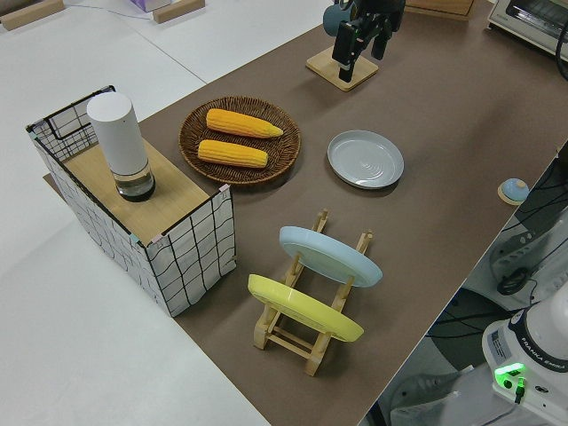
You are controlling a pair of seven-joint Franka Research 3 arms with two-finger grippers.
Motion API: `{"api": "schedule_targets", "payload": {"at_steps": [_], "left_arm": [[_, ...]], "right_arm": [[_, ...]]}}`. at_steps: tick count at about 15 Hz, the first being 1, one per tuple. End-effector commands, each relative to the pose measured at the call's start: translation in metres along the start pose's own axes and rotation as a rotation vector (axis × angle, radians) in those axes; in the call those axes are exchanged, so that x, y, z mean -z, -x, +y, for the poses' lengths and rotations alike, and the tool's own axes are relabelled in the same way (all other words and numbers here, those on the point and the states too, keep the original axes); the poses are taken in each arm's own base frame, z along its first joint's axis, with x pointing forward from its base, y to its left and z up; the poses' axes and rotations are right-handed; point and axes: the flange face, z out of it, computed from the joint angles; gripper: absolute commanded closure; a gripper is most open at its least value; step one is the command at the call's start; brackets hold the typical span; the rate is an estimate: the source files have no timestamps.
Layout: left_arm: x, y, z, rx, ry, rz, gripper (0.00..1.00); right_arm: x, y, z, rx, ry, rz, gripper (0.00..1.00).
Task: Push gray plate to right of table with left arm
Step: 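Move the left gripper toward the gray plate's edge nearest the robot's left side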
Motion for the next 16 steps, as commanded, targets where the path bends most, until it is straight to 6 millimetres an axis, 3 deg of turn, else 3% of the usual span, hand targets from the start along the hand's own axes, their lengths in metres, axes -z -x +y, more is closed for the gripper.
{"api": "schedule_targets", "payload": {"at_steps": [1, 16], "left_arm": [[-0.025, 0.010, 0.001, 0.013, 0.004, 0.024, 0.00], [-0.171, 0.046, 0.011, 0.013, 0.017, 0.115, 0.00]], "right_arm": [[0.004, 0.003, 0.001, -0.015, -0.004, -0.004, 0.017], [0.004, 0.003, 0.001, -0.015, -0.004, -0.004, 0.017]]}}
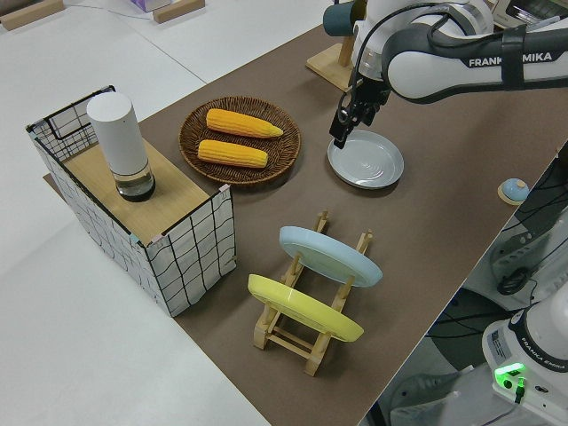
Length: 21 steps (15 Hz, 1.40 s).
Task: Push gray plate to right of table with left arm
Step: 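Move the left gripper toward the gray plate's edge nearest the robot's left side, then lower the left gripper against the gray plate's rim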
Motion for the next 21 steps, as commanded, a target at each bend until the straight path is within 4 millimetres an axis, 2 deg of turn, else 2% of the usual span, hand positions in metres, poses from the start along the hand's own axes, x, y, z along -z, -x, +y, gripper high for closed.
{"api": "schedule_targets", "payload": {"at_steps": [1, 2, 7, 10, 18, 19, 21], "left_arm": [[-0.027, 0.024, 0.003, 0.010, 0.004, 0.034, 0.00], [-0.042, 0.029, 0.003, 0.012, 0.004, 0.034, 0.00], [-0.086, 0.032, 0.005, 0.022, -0.001, 0.036, 0.01], [-0.103, 0.029, 0.010, 0.027, -0.002, 0.034, 0.01], [-0.130, 0.029, 0.011, 0.022, -0.004, -0.004, 0.01], [-0.134, 0.029, 0.011, 0.023, -0.004, -0.010, 0.03], [-0.135, 0.028, 0.014, 0.016, -0.003, -0.012, 0.11]], "right_arm": [[0.004, 0.003, 0.001, -0.015, -0.004, -0.004, 0.017], [0.004, 0.003, 0.001, -0.013, -0.004, -0.004, 0.017], [0.004, 0.003, 0.001, -0.016, -0.004, -0.004, 0.017], [0.004, 0.003, 0.001, -0.013, -0.004, -0.004, 0.017], [0.004, 0.003, 0.001, -0.016, -0.004, -0.004, 0.017], [0.004, 0.003, 0.001, -0.015, -0.004, -0.004, 0.017], [0.004, 0.003, 0.001, -0.013, -0.004, -0.004, 0.017]]}}
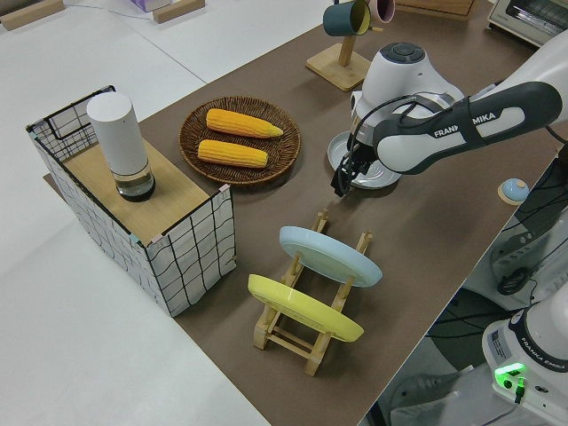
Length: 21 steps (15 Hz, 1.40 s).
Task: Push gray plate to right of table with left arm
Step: 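Lower the left gripper against the gray plate's rim, then push the gray plate with the left gripper across the table toward the toaster oven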
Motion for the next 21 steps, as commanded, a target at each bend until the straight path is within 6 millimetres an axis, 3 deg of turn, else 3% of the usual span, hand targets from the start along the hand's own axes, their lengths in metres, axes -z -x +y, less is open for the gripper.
{"api": "schedule_targets", "payload": {"at_steps": [1, 4, 6, 7, 12, 15, 21], "left_arm": [[-0.004, 0.000, 0.005, 0.007, 0.006, 0.008, 0.24], [-0.003, -0.001, 0.004, 0.011, 0.005, 0.009, 0.73], [-0.002, -0.002, 0.005, 0.008, 0.006, 0.009, 0.94], [-0.002, -0.001, 0.004, 0.010, 0.006, 0.006, 1.00], [-0.003, -0.001, 0.008, 0.002, 0.006, 0.002, 1.00], [-0.004, 0.001, 0.022, -0.015, 0.011, -0.004, 1.00], [-0.006, 0.009, 0.082, 0.025, 0.020, -0.015, 1.00]], "right_arm": [[0.004, 0.003, 0.001, -0.015, -0.004, -0.004, 0.017], [0.004, 0.003, 0.001, -0.013, -0.004, -0.004, 0.017], [0.004, 0.003, 0.001, -0.015, -0.004, -0.004, 0.017], [0.004, 0.003, 0.001, -0.016, -0.004, -0.004, 0.017], [0.004, 0.003, 0.001, -0.013, -0.004, -0.004, 0.017], [0.004, 0.003, 0.001, -0.015, -0.004, -0.004, 0.017], [0.004, 0.003, 0.001, -0.015, -0.004, -0.004, 0.017]]}}
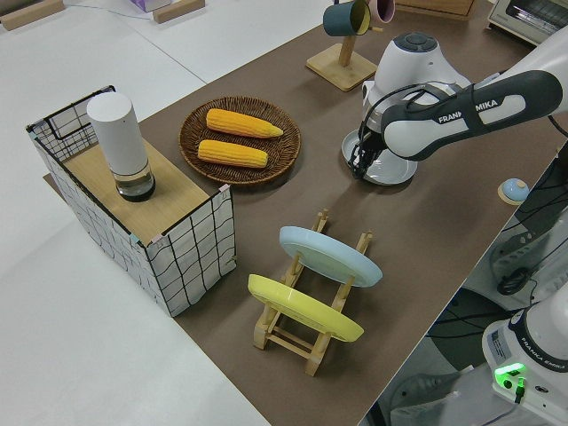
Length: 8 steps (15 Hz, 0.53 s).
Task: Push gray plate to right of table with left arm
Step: 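Push the gray plate with the left gripper across the table toward the toaster oven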
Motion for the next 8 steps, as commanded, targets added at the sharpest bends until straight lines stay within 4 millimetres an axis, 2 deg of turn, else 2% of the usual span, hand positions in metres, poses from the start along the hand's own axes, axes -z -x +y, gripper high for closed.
{"api": "schedule_targets", "payload": {"at_steps": [1, 5, 8], "left_arm": [[-0.010, 0.013, 0.046, 0.023, 0.010, -0.025, 1.00], [-0.011, 0.030, 0.109, 0.058, 0.014, -0.032, 1.00], [-0.012, 0.045, 0.147, 0.069, 0.016, -0.036, 1.00]], "right_arm": [[0.004, 0.003, 0.001, -0.015, -0.004, -0.004, 0.017], [0.004, 0.003, 0.001, -0.013, -0.004, -0.004, 0.017], [0.004, 0.003, 0.001, -0.015, -0.004, -0.004, 0.017]]}}
